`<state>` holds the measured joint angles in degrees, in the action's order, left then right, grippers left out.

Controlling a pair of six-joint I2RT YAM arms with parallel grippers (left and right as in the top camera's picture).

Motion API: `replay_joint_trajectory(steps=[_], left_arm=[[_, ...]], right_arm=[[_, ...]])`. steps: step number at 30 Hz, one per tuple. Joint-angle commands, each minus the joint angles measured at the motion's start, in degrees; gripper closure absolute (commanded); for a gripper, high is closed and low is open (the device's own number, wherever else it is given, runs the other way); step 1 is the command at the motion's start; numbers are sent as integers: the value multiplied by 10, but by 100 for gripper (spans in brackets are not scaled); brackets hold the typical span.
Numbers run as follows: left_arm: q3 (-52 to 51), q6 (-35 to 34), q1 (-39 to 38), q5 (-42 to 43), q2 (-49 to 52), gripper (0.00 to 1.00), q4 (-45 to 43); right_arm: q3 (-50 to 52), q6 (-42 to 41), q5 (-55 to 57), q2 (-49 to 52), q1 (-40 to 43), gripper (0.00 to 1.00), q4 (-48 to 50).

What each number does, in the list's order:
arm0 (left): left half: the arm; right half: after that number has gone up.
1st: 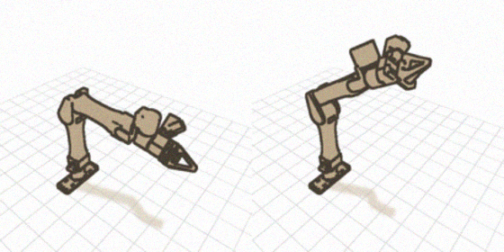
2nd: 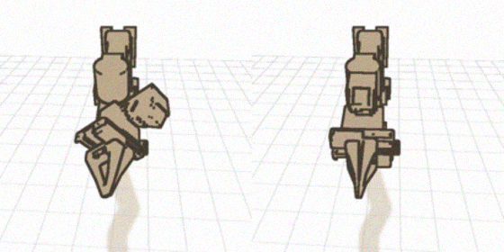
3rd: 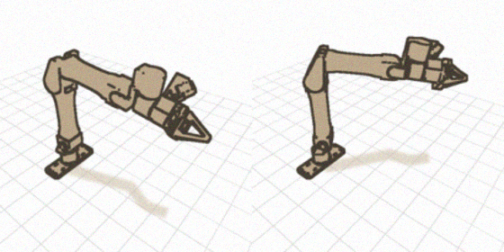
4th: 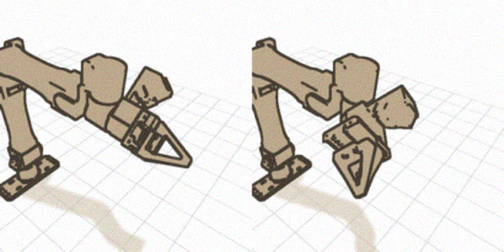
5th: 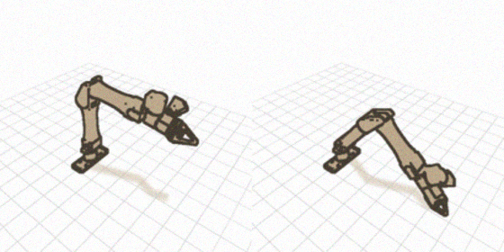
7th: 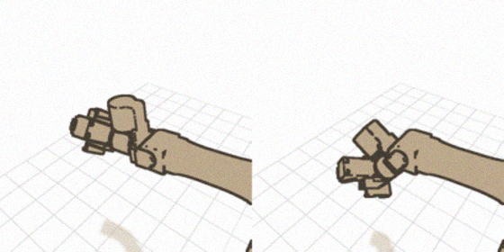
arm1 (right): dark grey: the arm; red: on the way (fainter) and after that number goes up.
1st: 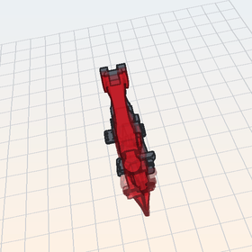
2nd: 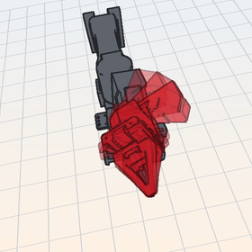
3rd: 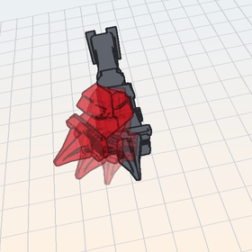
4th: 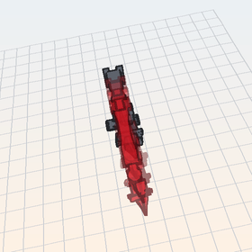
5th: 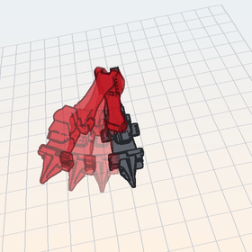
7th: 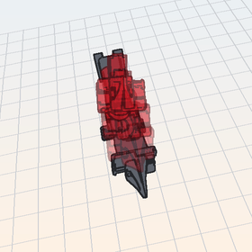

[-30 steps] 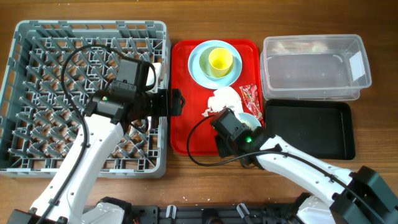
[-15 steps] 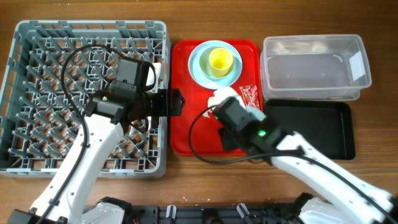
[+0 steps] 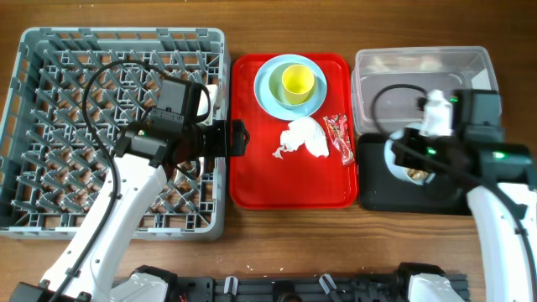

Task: Sort waste into correct bins and load items into the dishwasher rack
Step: 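Lift the bowl with the right gripper and tip rice onto the black tray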

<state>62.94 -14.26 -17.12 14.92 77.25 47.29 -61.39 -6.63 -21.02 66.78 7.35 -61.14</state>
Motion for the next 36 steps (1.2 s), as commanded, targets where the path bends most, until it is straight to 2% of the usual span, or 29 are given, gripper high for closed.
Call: replay_joint_trajectory(steps=[1, 5, 8, 16, 21, 27, 36], left_arm=[[8, -3, 4, 5, -4, 0, -2], [8, -3, 4, 5, -4, 0, -2], [8, -3, 4, 5, -4, 0, -2], [8, -3, 4, 5, -4, 0, -2], [8, -3, 4, 5, -4, 0, -2], [8, -3, 4, 5, -4, 0, -2], [8, -3, 4, 5, -4, 0, -2]], right_arm=[[46, 117, -216, -3, 132, 96, 0], [107, 198, -336, 16, 275, 96, 3], [129, 252, -397, 53, 322, 96, 2], [139, 292, -485, 145, 329, 96, 3], [139, 291, -525, 177, 386, 96, 6], [139, 292, -557, 182, 470, 96, -16], [139, 305, -648, 182, 476, 96, -43]])
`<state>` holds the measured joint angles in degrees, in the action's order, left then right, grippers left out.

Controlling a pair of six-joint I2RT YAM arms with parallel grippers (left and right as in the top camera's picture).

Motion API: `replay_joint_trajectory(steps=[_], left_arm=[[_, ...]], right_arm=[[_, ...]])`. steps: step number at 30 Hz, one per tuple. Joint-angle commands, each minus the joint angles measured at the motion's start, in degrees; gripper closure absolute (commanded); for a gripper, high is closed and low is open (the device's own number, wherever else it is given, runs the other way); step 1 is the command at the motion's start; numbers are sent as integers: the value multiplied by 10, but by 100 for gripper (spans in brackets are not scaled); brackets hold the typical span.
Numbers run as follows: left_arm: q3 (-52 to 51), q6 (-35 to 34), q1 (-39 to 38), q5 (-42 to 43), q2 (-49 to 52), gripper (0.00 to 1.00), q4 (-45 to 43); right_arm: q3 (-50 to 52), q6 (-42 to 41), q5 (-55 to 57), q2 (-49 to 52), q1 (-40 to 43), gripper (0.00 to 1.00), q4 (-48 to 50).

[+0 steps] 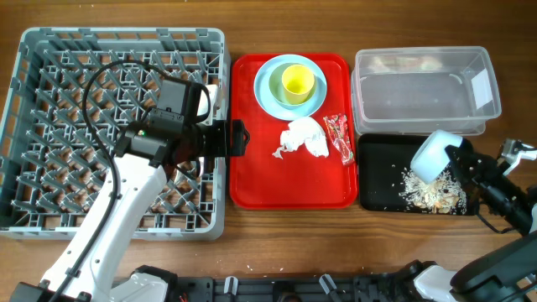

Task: Sort waste into correct bins and load items into the dishwasher rack
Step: 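Lift the bowl with the right gripper and tip rice onto the black tray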

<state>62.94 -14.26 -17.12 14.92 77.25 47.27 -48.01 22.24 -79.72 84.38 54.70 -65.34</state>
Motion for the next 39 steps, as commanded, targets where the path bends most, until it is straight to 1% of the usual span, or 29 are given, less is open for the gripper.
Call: replay_joint_trajectory(steps=[1, 2, 5, 9, 11, 12, 13, 14, 16, 17, 20, 21, 22, 24, 25, 26, 27, 28, 29, 33, 34, 35, 36, 37, 38, 39], left_arm=[[8, -3, 4, 5, -4, 0, -1], [8, -3, 4, 5, -4, 0, -1], [8, -3, 4, 5, -4, 0, -1], [8, -3, 4, 5, -4, 0, -1], [8, -3, 4, 5, -4, 0, -1], [8, -3, 4, 5, -4, 0, -1], [8, -3, 4, 5, -4, 0, -1], [8, -3, 4, 5, -4, 0, -1], [8, -3, 4, 5, -4, 0, -1], [8, -3, 4, 5, -4, 0, -1], [8, -3, 4, 5, -4, 0, -1], [8, -3, 4, 5, -4, 0, -1], [8, -3, 4, 5, -4, 0, -1], [8, -3, 4, 5, -4, 0, -1], [8, -3, 4, 5, -4, 0, -1], [8, -3, 4, 5, -4, 0, -1], [8, -3, 4, 5, -4, 0, -1], [8, -3, 4, 5, -4, 0, -1], [8, -3, 4, 5, -4, 0, -1], [8, -3, 4, 5, -4, 0, -1], [8, -3, 4, 5, -4, 0, -1], [8, -3, 4, 5, -4, 0, -1], [8, -3, 4, 5, -4, 0, -1], [8, -3, 4, 5, -4, 0, -1], [8, -3, 4, 5, -4, 0, -1], [8, -3, 4, 5, -4, 0, -1]], right_arm=[[5, 15, -68, 6, 3, 96, -1], [5, 15, -83, 6, 3, 96, -3], [5, -29, -87, 6, 3, 96, -10], [5, -29, -106, 6, 3, 96, -38], [5, -27, -98, 6, 3, 96, -42], [5, -15, -95, 5, 3, 95, -69], [5, 26, -99, 3, 3, 96, -98], [5, 37, -99, 3, 3, 96, -103], [5, 37, -98, 3, 3, 96, -96], [5, 26, -99, 3, 3, 96, -78], [5, 12, -90, 3, 3, 96, -73], [5, 31, -87, 2, 3, 96, -103], [5, 53, -93, 2, 3, 96, -110], [5, 49, -71, 2, 3, 96, -125], [5, 59, -72, 2, 3, 96, -114], [5, 40, -58, 2, 3, 96, -94], [5, 14, -36, 2, 3, 96, -99], [5, 36, -36, 1, 3, 96, -121], [5, 47, -42, 1, 3, 96, -123], [5, 42, -47, 2, 3, 96, -123], [5, 53, -42, 2, 2, 96, -145], [5, 76, -44, 2, 2, 96, -150], [4, 77, -40, 2, 2, 96, -137], [1, 49, -11, 2, 2, 96, -107], [-5, -2, 28, 2, 2, 96, -83], [-13, -21, 45, 2, -1, 96, -75]])
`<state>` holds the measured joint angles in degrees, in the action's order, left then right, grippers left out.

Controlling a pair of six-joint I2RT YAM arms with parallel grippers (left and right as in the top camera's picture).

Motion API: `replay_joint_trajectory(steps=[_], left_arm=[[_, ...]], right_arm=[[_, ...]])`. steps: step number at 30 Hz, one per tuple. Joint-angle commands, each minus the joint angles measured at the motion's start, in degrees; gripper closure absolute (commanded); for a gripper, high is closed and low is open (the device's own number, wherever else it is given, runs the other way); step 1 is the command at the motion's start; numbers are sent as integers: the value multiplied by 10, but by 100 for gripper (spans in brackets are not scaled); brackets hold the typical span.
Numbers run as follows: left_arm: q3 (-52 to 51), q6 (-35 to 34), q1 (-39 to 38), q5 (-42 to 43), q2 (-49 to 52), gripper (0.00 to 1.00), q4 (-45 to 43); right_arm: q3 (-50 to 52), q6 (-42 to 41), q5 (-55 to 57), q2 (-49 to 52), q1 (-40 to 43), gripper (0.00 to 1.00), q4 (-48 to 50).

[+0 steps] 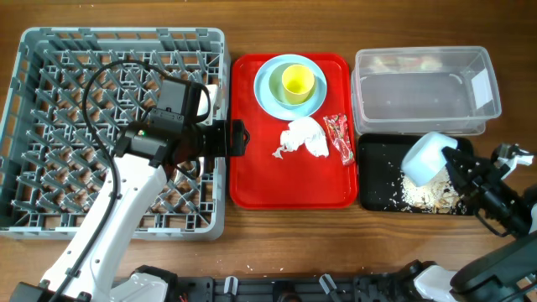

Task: Sort waste into correct bins and load items into the dishwasher rack
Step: 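Lift the bowl with the right gripper and tip rice onto the black tray, then set the empty bowl back down on the red tray with the right gripper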

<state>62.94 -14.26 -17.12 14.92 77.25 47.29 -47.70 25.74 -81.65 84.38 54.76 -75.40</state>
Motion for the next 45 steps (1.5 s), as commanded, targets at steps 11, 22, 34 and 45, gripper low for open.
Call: replay_joint_trajectory(steps=[11, 22, 34, 45], left_arm=[[8, -3, 4, 5, -4, 0, -2], [8, -3, 4, 5, -4, 0, -2], [8, -3, 4, 5, -4, 0, -2], [8, -3, 4, 5, -4, 0, -2]], right_arm=[[-250, -272, 454, -27, -354, 96, 21], [-188, -521, 714, -36, -870, 96, 198], [15, -568, 667, -35, -927, 96, 490], [24, -565, 621, -23, -928, 85, 513]])
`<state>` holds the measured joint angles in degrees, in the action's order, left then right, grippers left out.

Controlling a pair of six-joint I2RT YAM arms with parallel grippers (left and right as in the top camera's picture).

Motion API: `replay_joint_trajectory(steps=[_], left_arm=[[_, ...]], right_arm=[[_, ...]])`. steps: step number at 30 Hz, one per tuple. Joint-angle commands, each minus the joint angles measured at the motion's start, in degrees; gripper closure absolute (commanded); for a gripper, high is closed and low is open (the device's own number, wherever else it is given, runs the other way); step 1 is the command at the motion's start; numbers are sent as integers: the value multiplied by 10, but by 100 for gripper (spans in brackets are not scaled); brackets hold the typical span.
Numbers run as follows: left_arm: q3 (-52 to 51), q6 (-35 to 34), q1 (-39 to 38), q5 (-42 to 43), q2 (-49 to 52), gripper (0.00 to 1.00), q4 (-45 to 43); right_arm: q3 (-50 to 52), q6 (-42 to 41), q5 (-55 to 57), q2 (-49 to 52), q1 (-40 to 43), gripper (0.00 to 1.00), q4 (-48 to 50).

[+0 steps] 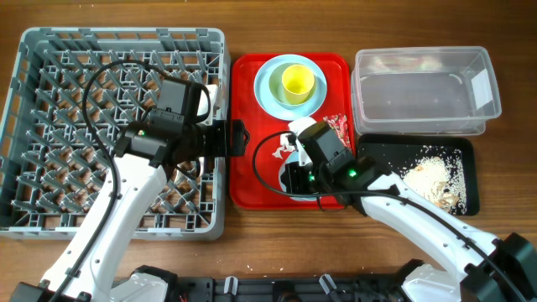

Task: Sort waste into correct bins and load items into the dishwasher rack
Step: 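Set the empty bowl back down on the red tray with the right gripper, then grasp the white tissue with the right gripper and drop it into the clear bin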

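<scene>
My right gripper (294, 178) reaches across over the red tray (252, 180) and is shut on the white bowl (281, 174), low over the tray's front half. Only the bowl's rim shows under the wrist. The food scraps (428, 176) lie heaped in the black tray (377, 197). A yellow cup (297, 81) stands on a pale blue plate (267, 91) at the back of the red tray. The crumpled napkin (285, 144) and red wrapper (340, 123) are partly hidden by my right arm. My left gripper (237, 138) hangs open at the red tray's left edge.
The grey dishwasher rack (50, 50) fills the left side, with my left arm lying over its right part. A clear plastic bin (424, 88) stands behind the black tray at the right. Bare wood runs along the table's front edge.
My right gripper has gone from over the black tray to over the red tray, with the white bowl still in it. The scraps lie in the black tray. The left arm has not moved.
My right gripper first held the white bowl upright over the black tray. At the two later moments the bowl was tipped on its side and scraps lay heaped in that tray. Now the bowl is over the red tray. The left arm stayed still throughout.
</scene>
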<state>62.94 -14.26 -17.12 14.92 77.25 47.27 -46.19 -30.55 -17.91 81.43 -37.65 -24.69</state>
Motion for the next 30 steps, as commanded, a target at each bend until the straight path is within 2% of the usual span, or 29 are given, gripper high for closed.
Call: replay_joint_trajectory(steps=[1, 2, 3, 9, 12, 16, 18, 22, 26, 30], left_arm=[[8, -3, 4, 5, -4, 0, -1], [8, -3, 4, 5, -4, 0, -1], [8, -3, 4, 5, -4, 0, -1], [8, -3, 4, 5, -4, 0, -1], [8, -3, 4, 5, -4, 0, -1], [8, -3, 4, 5, -4, 0, -1], [8, -3, 4, 5, -4, 0, -1], [8, -3, 4, 5, -4, 0, -1], [8, -3, 4, 5, -4, 0, -1], [8, -3, 4, 5, -4, 0, -1]], right_arm=[[9, -3, -17, 7, -4, 73, 9], [8, -2, -17, 6, -4, 59, 11], [8, 2, -17, 5, -4, 55, 11], [-65, 36, 5, -36, 11, 47, -59], [-99, 35, 77, -52, 29, 46, -87], [-96, 34, 257, -40, 32, 39, -51], [-96, 34, 310, -16, 32, 35, -23], [-96, 36, 332, 73, 32, 33, 60], [-96, 36, 372, 151, 32, 33, 96], [-96, 29, 371, 212, 32, 37, 127]])
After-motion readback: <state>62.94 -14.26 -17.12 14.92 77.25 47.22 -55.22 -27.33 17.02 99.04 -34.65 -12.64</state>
